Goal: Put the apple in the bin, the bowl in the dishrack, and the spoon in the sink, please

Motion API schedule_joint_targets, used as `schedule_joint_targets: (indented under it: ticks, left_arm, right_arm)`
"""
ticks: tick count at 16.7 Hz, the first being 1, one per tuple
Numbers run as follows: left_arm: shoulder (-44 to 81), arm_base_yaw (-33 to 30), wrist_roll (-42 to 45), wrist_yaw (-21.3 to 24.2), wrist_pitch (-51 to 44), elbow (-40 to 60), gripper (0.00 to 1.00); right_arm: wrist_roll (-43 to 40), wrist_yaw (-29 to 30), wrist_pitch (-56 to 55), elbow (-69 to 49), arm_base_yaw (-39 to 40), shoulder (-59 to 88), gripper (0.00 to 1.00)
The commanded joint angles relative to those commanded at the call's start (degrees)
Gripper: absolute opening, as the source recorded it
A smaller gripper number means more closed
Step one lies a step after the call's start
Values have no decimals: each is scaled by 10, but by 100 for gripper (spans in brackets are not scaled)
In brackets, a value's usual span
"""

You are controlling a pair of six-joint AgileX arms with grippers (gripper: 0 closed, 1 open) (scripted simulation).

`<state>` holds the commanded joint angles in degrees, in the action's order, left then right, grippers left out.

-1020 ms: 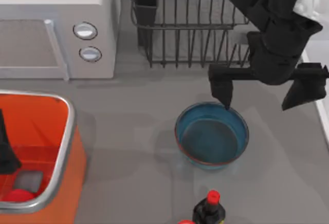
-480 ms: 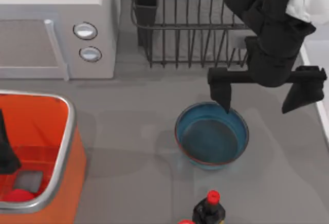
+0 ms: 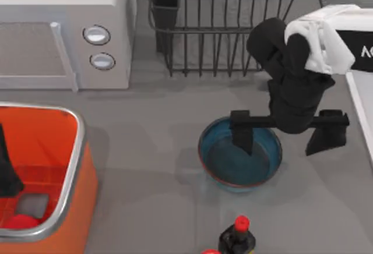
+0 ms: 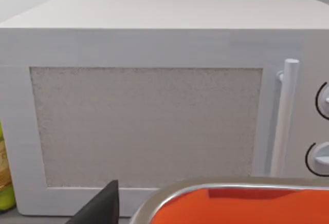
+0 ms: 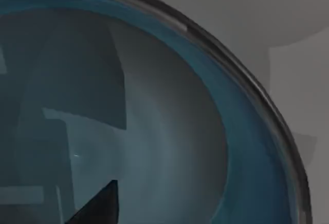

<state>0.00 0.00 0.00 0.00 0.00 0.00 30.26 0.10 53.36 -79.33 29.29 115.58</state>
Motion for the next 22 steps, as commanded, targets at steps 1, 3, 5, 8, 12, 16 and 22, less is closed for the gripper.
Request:
schedule_joint_targets:
  ticks: [1, 3, 5, 8, 12, 16, 22]
  left_arm:
    - [0, 0, 0, 0, 0, 0, 100]
    - [0, 0, 0, 0, 0, 0, 100]
    - [0, 0, 0, 0, 0, 0, 100]
    - [0, 0, 0, 0, 0, 0, 100]
    - [0, 0, 0, 0, 0, 0, 100]
    - [0, 0, 0, 0, 0, 0, 100]
    - [0, 0, 0, 0, 0, 0, 100]
  right_arm:
    - [0, 0, -14, 11, 0, 4, 100]
    - [1, 0, -25, 20, 0, 9, 100]
    - [1, 0, -25, 20, 0, 9, 100]
    - [1, 0, -25, 20, 0, 9, 85]
    - [1, 0, -25, 20, 0, 9, 55]
    - [1, 0, -25, 20, 0, 9, 25]
    - [1, 0, -25, 20, 0, 9, 0]
